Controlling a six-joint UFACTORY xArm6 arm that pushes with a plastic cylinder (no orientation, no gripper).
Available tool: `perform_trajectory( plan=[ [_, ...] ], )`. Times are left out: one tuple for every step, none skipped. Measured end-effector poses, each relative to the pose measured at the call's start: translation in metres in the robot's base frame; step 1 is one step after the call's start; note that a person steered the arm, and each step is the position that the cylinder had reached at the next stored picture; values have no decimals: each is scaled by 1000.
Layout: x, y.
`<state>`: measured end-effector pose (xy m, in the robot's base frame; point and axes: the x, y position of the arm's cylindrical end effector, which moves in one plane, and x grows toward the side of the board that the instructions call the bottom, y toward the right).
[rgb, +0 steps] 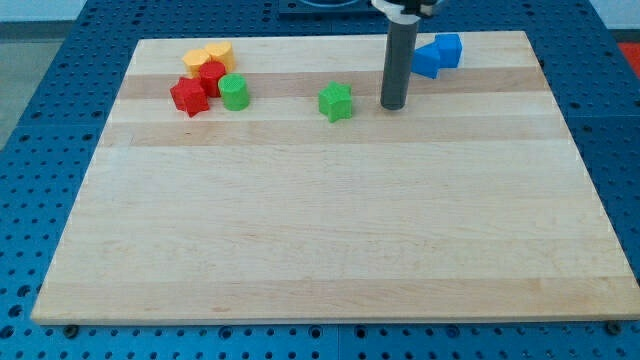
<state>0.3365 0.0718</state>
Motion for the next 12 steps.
perform_trajectory(
  plan=[
    [20,-73],
    [7,-96],
    [-19,-160],
    [-12,-163],
    [-3,-58],
    [-33,70],
    [-39,165],
    [-79,149],
    [-79,114],
    [-79,31],
    [-79,-12],
    [-71,-71]
  ],
)
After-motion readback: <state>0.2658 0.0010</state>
